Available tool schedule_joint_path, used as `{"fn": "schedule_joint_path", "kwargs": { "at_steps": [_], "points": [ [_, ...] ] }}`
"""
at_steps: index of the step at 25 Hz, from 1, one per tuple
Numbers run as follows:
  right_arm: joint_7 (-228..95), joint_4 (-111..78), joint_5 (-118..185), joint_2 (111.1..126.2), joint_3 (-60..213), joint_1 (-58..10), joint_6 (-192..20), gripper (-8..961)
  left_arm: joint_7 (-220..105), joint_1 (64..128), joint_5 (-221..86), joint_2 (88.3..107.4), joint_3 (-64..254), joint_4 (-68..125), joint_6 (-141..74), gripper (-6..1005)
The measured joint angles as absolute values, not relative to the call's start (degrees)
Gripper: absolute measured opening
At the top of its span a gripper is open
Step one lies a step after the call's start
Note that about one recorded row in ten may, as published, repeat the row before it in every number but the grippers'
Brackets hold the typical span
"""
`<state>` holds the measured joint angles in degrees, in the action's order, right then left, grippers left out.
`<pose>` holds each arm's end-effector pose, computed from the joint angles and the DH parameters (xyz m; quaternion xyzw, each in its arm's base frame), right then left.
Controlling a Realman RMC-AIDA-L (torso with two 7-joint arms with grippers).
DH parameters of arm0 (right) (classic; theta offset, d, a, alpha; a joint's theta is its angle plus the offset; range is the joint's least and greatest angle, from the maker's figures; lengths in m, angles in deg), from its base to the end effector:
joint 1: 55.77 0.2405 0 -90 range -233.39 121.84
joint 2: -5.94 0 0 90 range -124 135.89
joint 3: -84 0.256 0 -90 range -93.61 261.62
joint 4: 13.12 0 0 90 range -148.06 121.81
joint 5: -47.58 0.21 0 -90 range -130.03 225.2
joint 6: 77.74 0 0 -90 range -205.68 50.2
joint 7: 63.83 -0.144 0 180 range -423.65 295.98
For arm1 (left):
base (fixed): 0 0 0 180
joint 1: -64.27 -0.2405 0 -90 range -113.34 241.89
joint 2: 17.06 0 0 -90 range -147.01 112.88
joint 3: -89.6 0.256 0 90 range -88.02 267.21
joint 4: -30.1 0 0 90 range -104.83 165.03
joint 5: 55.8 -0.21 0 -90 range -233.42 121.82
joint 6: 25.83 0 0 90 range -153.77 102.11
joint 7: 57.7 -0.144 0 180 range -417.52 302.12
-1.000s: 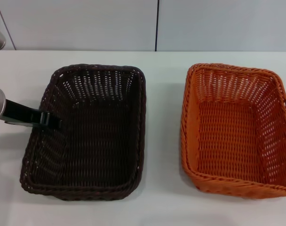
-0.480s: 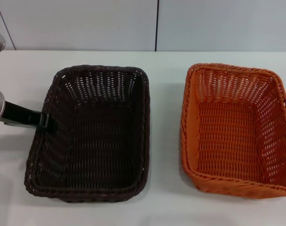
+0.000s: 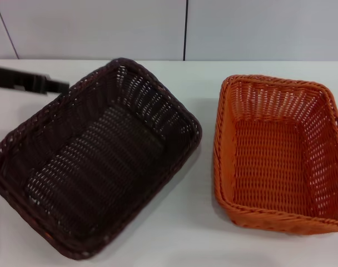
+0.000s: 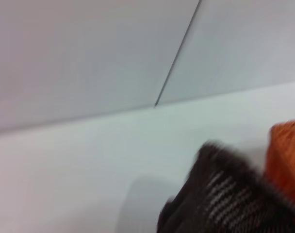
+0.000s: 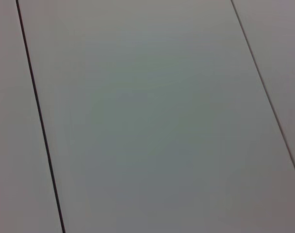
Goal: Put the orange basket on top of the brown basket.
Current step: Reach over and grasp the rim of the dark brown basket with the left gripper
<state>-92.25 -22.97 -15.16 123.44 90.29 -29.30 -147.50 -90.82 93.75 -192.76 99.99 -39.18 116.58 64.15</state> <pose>0.3988 0.3190 0.1136 -0.4683 0.2986 0.3666 0.7464 -0.2017 0.3667 0.1156 -0.8511 -0.4368 -0.0580 0.2853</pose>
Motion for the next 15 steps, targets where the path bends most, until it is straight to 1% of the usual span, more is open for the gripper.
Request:
{"fn": "schedule_joint_path", "kwargs": {
  "at_steps": [2,3,5,6,7,10,13,15],
  "points": [
    [-92.26,-22.99,-15.16,123.41,90.39,-29.32,-147.52,561,-92.25,94.56,-191.76,99.65,-41.1,116.59,65.19,196],
    [-92.27,-23.0,-15.16,123.36,90.4,-29.32,-147.54,561,-95.83,97.06,-189.52,97.63,-44.04,116.27,67.47,186],
    [-92.28,-23.1,-15.16,123.24,90.54,-29.38,-147.61,561,-97.3,98.32,-188.95,95.83,-43.81,115.8,68.17,155],
    [-92.3,-23.21,-15.16,123.19,90.67,-29.61,-147.73,561,-97.3,98.32,-188.95,95.83,-43.81,115.8,68.17,136],
    [-92.3,-23.21,-15.16,123.19,90.67,-29.61,-147.73,561,-98.08,99.41,-188.83,94.77,-43.23,114.96,68.49,116],
    [-92.36,-23.25,-15.15,123.12,90.73,-29.99,-147.78,561,-98.71,100.93,-188.94,94.26,-43.12,113.16,68.81,57],
    [-92.39,-23.25,-15.13,123.04,90.78,-30.36,-147.73,561,-99.22,101.43,-188.84,94.86,-43.85,112.11,67.19,-2],
    [-92.4,-23.25,-15.11,123.04,90.78,-30.55,-147.68,561,-99.29,101.39,-188.77,95.22,-44.17,112.07,66.46,1]
  ]
}}
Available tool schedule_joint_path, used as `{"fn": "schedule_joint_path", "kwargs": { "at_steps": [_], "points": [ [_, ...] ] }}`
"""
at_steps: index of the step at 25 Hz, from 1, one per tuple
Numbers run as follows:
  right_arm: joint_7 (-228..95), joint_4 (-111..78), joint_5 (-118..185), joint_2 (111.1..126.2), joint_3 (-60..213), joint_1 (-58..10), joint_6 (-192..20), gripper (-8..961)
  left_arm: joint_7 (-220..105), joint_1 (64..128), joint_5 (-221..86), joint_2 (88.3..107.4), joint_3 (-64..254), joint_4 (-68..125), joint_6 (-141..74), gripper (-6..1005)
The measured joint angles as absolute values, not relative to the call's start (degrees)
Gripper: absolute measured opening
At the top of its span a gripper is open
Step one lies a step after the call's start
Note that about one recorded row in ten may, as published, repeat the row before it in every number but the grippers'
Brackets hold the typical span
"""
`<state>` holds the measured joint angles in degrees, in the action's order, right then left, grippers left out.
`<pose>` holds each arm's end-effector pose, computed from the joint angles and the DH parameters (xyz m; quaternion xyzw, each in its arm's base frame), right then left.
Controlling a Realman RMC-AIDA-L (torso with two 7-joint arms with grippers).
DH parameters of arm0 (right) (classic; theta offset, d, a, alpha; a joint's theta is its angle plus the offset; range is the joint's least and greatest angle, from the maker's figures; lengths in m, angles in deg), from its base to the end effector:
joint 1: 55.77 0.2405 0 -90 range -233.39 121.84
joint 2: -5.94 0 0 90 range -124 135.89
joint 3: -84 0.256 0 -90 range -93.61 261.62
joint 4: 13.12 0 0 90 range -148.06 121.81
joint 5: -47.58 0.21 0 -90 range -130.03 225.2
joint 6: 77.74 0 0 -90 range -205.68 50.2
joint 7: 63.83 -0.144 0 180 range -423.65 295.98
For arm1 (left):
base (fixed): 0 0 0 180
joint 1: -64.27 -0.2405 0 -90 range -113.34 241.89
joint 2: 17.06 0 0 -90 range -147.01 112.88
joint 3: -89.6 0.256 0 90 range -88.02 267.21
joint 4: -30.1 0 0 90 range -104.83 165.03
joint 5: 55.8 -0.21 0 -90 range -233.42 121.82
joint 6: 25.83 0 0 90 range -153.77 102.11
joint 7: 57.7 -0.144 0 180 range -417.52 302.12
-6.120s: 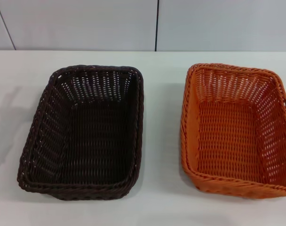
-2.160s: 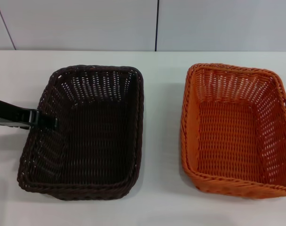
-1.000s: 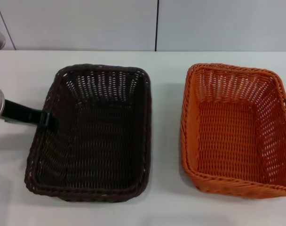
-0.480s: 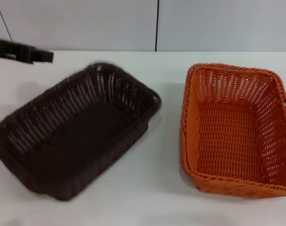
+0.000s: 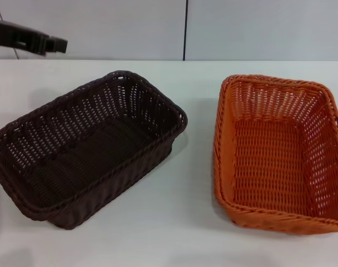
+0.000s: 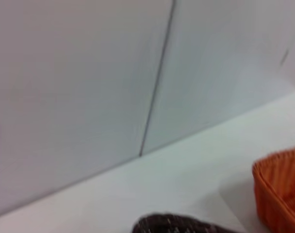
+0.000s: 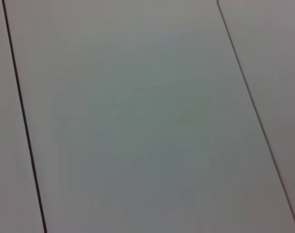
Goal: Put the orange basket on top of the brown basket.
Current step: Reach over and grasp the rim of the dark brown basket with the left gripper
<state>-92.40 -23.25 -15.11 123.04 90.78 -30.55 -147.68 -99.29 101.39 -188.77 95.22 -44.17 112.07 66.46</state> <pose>0.4071 0.3097 0.1195 -0.4606 0.2991 0.3587 0.7548 -0.1719 0.3922 0.1461 -0.8908 -0.3473 -0.0770 0.2827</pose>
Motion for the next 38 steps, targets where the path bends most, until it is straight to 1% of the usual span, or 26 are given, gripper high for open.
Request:
{"fn": "schedule_joint_path", "kwargs": {
  "at_steps": [1,2,3,4,5,8,9,21,25,31,32,36,38],
  "points": [
    [-92.4,-23.25,-15.11,123.04,90.78,-30.63,-147.67,561,-99.46,101.21,-188.64,95.74,-44.54,112.12,65.17,3],
    [-92.4,-23.24,-15.09,123.02,90.78,-30.7,-147.66,561,-99.98,100.46,-188.55,96.99,-44.97,112.47,62.3,5],
    [-92.4,-23.24,-15.09,123.02,90.77,-30.72,-147.67,561,-100.17,100.16,-188.55,97.48,-45.04,112.58,61.39,6],
    [-92.4,-23.23,-15.08,123.01,90.77,-30.74,-147.68,561,-100.17,100.16,-188.55,97.48,-45.04,112.58,61.39,8],
    [-92.4,-23.23,-15.08,123.01,90.77,-30.74,-147.68,561,-100.43,99.59,-188.65,98.4,-45.07,112.7,59.65,9],
    [-92.4,-23.23,-15.07,123.01,90.77,-30.81,-147.7,561,-100.43,99.59,-188.65,98.4,-45.07,112.7,59.65,14],
    [-92.4,-23.22,-15.08,123.0,90.77,-30.82,-147.71,561,-100.81,99.18,-188.99,98.87,-44.66,112.15,58.48,16],
    [-92.4,-23.0,-15.11,123.31,90.29,-30.98,-147.74,561,-106.26,97.85,-189.3,100.03,-44.09,108.22,56.0,474],
    [-92.4,-22.82,-15.44,123.37,90.22,-31.1,-147.66,561,-108.7,97.66,-190.39,100.07,-42.96,102.71,51.71,679],
    [-92.4,-22.64,-15.6,123.44,90.06,-31.08,-147.45,561,-110.34,97.77,-190.83,99.95,-42.15,99.71,49.51,833],
    [-92.4,-22.53,-15.61,123.45,89.93,-31.06,-147.41,561,-110.85,98.02,-191.54,99.71,-41.86,98.35,49.05,859],
    [-92.39,-21.96,-15.61,123.52,88.88,-30.98,-147.32,561,-111.2,98.21,-192.92,99.64,-41.64,96.96,48.07,859],
    [-92.38,-21.76,-15.62,123.86,88.5,-30.79,-147.28,561,-111.22,98.34,-194.9,99.73,-41.6,94.97,45.78,860]
  ]
}}
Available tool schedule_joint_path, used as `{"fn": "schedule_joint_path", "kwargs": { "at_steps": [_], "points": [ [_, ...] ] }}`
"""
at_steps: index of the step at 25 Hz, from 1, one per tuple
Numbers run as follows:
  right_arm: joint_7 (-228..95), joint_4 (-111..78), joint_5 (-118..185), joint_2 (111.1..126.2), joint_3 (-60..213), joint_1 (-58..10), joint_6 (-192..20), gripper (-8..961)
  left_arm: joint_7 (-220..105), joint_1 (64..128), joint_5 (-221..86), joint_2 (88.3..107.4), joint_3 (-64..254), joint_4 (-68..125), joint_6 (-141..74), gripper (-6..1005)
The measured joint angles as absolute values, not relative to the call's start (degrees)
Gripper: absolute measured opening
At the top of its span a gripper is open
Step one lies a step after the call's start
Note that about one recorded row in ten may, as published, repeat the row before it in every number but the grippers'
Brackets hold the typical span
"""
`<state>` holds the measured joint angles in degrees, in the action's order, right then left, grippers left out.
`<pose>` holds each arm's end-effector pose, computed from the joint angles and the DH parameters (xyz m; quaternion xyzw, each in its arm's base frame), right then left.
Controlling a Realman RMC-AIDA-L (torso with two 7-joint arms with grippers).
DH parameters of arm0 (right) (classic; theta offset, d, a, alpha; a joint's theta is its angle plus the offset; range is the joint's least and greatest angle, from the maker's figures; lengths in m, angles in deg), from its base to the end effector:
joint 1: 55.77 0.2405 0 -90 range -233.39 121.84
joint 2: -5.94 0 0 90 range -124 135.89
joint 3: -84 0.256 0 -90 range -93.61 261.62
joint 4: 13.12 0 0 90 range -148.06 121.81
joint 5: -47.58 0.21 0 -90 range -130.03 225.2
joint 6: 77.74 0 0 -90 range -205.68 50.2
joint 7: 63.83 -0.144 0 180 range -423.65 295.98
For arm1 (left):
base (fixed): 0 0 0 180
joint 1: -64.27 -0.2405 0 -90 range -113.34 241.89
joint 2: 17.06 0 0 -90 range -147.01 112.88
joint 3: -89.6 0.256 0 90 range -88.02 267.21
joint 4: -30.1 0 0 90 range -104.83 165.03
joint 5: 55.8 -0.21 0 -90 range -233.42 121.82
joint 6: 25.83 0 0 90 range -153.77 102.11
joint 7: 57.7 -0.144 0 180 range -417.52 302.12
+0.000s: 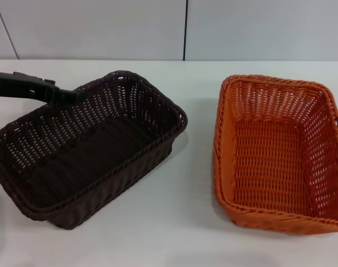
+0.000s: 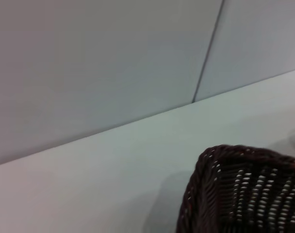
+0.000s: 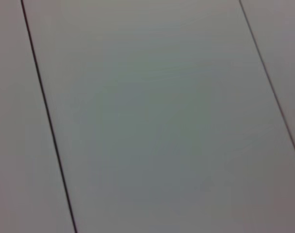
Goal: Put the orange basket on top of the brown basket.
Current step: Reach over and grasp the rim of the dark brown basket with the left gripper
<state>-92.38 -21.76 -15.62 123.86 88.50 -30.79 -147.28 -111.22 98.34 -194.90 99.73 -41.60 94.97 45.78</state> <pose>0.4025 0.3114 0.1002 -0.4809 0.3142 0.3596 0.7353 -0.2476 0.4088 0.0842 -0.8686 -0.3691 -0.0367 0.3285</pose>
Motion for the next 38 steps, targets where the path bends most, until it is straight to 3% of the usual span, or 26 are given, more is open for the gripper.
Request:
{"fn": "schedule_joint_path", "kwargs": {
  "at_steps": [24,30,35,38],
  "points": [
    [-92.16,-19.81,-15.61,124.06,84.89,-30.23,-146.04,560,-109.81,100.99,-203.05,99.63,-40.82,86.94,41.28,860],
    [-92.09,-19.8,-15.61,124.06,84.88,-30.11,-145.58,560,-107.89,101.57,-206.96,100.31,-40.84,87.16,40.66,719],
    [-92.11,-19.8,-15.61,124.06,84.88,-30.11,-145.54,560,-107.87,101.64,-206.95,100.34,-40.84,87.17,40.81,504],
    [-92.11,-19.8,-15.61,124.06,84.88,-30.11,-145.51,560,-107.86,101.6,-206.95,100.34,-40.84,87.37,41.15,467]
  ]
}}
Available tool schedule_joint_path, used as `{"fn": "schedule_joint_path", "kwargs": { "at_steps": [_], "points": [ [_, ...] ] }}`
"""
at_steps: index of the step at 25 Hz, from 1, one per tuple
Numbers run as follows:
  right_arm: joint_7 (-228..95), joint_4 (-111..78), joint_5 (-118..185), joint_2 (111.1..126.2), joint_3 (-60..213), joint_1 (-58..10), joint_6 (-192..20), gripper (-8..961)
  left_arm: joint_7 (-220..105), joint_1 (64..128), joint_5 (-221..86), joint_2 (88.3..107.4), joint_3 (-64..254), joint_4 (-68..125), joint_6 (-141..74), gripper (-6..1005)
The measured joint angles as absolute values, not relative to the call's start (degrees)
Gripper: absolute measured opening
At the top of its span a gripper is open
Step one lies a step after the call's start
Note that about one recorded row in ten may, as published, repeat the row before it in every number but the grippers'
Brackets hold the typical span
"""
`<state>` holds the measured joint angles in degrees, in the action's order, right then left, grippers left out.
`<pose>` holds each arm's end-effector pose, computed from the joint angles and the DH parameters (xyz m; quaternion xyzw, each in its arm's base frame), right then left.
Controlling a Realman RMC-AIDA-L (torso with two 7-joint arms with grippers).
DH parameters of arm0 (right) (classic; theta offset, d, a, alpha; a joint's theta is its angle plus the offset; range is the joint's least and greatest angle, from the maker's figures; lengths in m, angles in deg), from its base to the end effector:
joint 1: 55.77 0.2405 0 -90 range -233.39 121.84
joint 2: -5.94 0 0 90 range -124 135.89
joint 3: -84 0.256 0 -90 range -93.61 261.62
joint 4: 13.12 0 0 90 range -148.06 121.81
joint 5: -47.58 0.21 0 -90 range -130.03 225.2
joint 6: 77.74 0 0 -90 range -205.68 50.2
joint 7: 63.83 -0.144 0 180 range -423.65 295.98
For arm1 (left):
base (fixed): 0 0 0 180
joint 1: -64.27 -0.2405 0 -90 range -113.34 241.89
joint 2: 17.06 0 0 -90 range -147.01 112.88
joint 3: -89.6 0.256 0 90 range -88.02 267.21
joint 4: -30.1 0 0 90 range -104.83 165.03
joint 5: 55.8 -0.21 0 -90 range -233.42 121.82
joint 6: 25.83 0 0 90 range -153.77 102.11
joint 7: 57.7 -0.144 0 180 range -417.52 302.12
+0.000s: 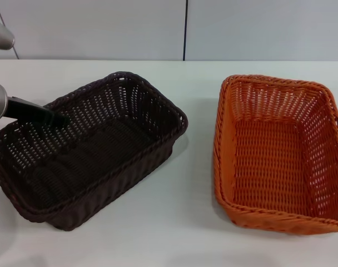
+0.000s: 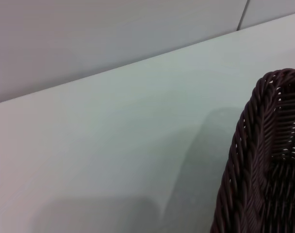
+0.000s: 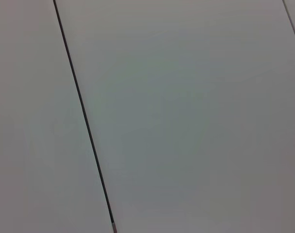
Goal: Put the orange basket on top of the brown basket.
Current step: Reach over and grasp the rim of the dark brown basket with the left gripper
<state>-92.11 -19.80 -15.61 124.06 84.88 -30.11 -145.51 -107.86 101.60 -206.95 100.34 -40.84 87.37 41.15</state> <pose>0.3951 0.3202 0.0807 -0.5100 0.3305 0.3563 0.7098 -0.2722 0.4141 0.0611 -0.8529 -0.3976 0.0514 0.3344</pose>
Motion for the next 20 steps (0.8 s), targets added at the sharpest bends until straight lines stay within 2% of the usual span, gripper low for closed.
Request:
{"fn": "schedule_joint_path", "kwargs": {
  "at_steps": [8,14,17,20],
  "points": [
    [-92.21,-19.85,-15.61,124.06,84.88,-30.06,-145.46,561,-107.98,102.72,-207.18,99.26,-40.72,87.67,46.63,418],
    [-92.21,-19.93,-15.61,124.06,84.88,-29.95,-145.46,562,-108.18,105.98,-207.46,97.01,-39.48,89.6,57.0,393],
    [-92.21,-19.95,-15.61,124.0,84.88,-29.77,-145.46,562,-108.19,108.18,-207.57,96.0,-38.02,89.13,60.93,329],
    [-92.21,-19.97,-15.61,123.99,84.88,-29.76,-145.47,561,-108.2,108.58,-207.6,95.92,-37.49,89.05,61.5,270]
  ]
}}
